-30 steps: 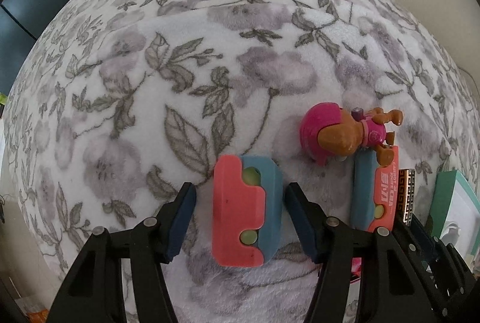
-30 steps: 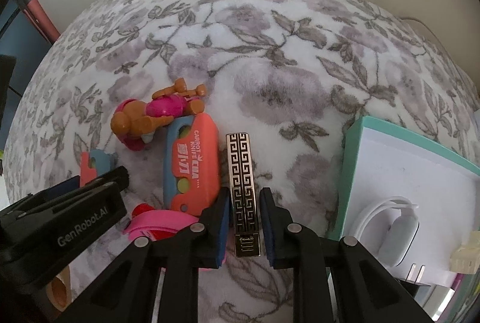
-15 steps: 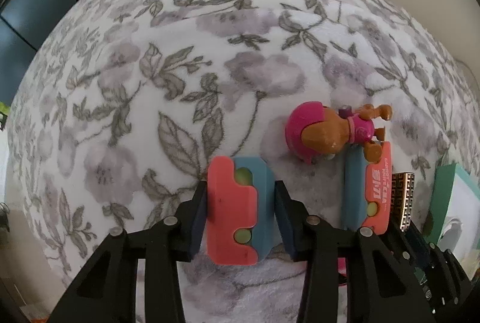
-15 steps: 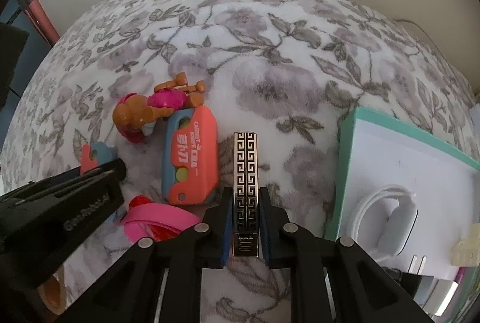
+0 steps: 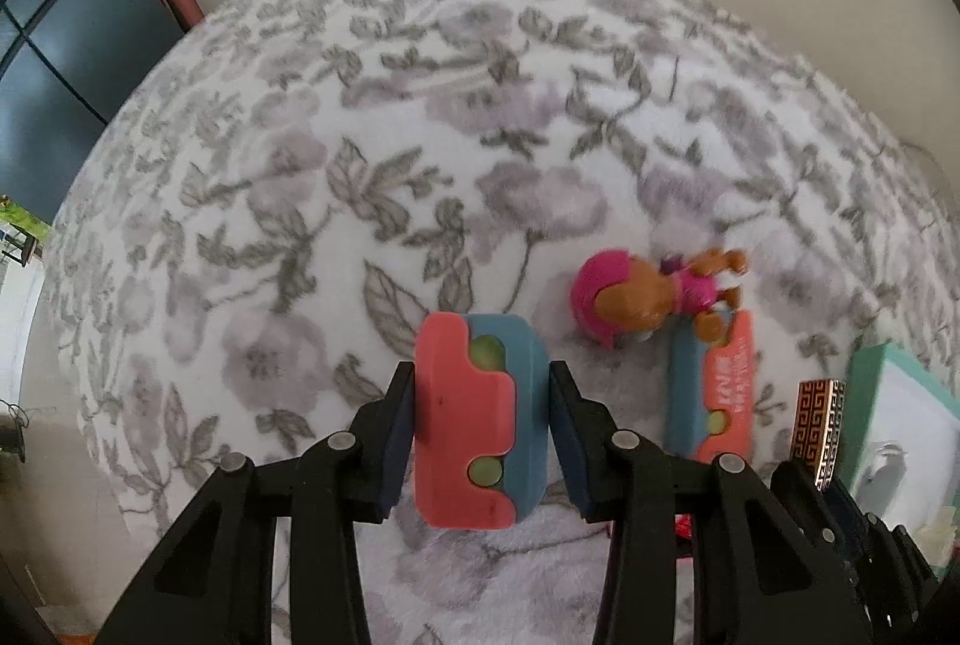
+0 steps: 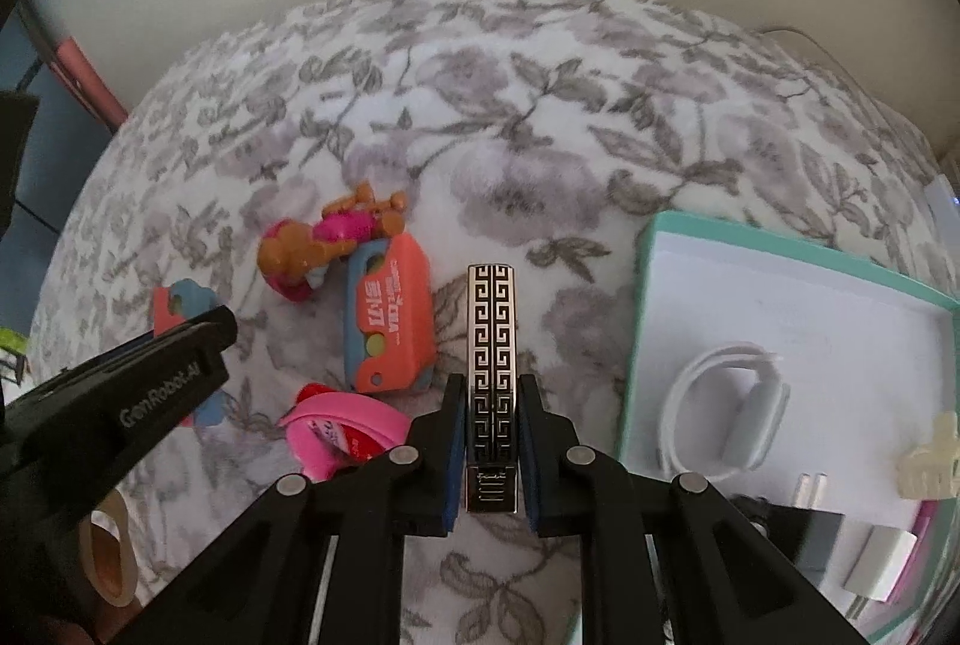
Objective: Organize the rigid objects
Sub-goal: 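Carry the gold box in the right gripper while the left carries the eraser over the tray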
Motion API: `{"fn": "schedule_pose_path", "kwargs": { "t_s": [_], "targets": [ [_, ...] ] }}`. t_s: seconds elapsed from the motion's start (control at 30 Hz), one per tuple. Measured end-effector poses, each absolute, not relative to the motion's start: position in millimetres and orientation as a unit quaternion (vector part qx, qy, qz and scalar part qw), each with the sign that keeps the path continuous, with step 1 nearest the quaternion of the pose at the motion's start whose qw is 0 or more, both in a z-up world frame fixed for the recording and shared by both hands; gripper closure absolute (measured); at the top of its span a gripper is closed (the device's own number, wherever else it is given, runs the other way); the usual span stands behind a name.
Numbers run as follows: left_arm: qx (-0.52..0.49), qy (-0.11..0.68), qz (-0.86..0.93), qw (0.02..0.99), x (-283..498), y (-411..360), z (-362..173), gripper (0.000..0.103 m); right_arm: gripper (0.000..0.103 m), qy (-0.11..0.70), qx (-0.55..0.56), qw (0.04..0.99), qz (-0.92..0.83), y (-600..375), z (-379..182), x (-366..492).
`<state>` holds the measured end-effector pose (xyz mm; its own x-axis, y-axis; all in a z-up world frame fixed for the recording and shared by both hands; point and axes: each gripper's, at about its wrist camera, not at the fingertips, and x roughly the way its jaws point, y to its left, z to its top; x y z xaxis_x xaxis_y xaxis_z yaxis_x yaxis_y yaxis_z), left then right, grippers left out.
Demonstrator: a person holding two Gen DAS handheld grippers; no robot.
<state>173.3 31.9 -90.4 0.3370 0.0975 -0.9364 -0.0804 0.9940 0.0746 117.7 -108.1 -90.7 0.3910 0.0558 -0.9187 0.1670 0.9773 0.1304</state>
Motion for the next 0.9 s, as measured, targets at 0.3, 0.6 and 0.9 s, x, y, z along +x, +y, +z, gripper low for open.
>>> {"fn": "schedule_pose_path", "kwargs": {
  "t_s": [0.3,0.6,0.9],
  "targets": [
    [0.015,0.524,0.006,0.852,144.2,-0.3,-35.2,0.059,0.087,0.517,0.138,0.843,-0.059,-140.8,-45.5,85.3],
    [0.053,0.503,-0.062,0.861,113.7,-66.9,-4.0,0.059,0.087,0.506,0.149,0.841,-0.119,-183.0,-29.0,50.5],
    [0.081,0.509,-0.117,0.849,92.9,-128.1,-5.6,0.059,0.086,0.509,0.179,0.822,-0.182,-244.9,-33.1,22.5]
  ]
}}
